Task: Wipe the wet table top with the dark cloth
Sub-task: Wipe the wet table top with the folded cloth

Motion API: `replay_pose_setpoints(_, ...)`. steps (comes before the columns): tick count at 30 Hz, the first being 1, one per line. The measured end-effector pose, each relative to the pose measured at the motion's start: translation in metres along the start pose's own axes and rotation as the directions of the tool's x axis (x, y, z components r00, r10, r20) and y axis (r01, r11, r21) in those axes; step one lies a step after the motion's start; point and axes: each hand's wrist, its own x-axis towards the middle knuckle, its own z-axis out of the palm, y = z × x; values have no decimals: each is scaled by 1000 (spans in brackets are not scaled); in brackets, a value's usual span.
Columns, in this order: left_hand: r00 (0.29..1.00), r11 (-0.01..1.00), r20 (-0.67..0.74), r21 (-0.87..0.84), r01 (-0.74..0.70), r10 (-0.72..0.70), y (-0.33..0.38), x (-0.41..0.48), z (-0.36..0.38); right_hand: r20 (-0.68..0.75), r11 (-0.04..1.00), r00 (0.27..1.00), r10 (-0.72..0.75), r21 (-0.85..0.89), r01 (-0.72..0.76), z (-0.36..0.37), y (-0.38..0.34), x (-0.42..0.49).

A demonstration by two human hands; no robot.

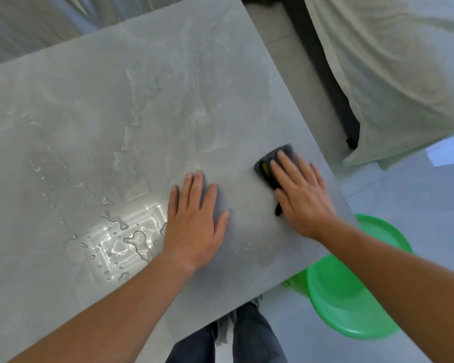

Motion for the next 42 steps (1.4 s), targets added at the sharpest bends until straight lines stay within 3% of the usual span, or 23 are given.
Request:
replay_pose_setpoints(4, 1000, 1000, -28, -5, 12, -12, 1, 2, 2, -96, 966, 965, 243, 116, -231, -21, 13, 55)
replay_pose_setpoints(9, 1000, 1000, -22, 7, 18, -18, -1, -2, 4, -66, 991, 990, 122, 65, -117, 5, 1, -18)
replay_pose_setpoints(13, 999, 999, -16, 4, 33, -33, 7, 1, -5, 39, 999, 998, 41, 30, -42, 9, 17, -49)
replay_pose_setpoints(19, 999, 998, -32, 64, -29, 31, 22, -9, 2, -68, 985, 988, 139, 107, -132, -17, 23, 32)
replay_pose_setpoints(23, 999, 995, -11, 89, -47, 48, 42, -29, 14, -97, 992, 990, 101, 79, -94, 5, 25, -23)
replay_pose_setpoints(26, 1000, 996, -11, 86, -23, 24, 52, -38, 21, -43, 998, 998, 48, 44, -46, 22, 39, -79)
replay_pose_setpoints(29, 1000, 997, -8, 78, 7, -7, 54, -39, 25, -55, 999, 998, -26, 19, 27, 17, 58, -68)
replay_pose_setpoints(34, 1000, 997, -9, 71, -18, 19, 51, -36, 26, -145, 965, 959, 242, 138, -222, 28, 30, -72)
replay_pose_setpoints(39, 999, 999, -37, 39, 15, -13, 37, -52, 23, -98, 992, 988, -116, 39, 121, 55, -17, -125)
replay_pose_setpoints(41, 996, 996, -45, 39, 81, -79, 28, -59, 22, -107, 985, 980, -168, 21, 171, 51, -14, -106)
replay_pose_setpoints(42, 992, 992, -47, 39, 117, -115, 21, -64, 22, -134, 991, 983, -127, 29, 132, 47, -14, -92)
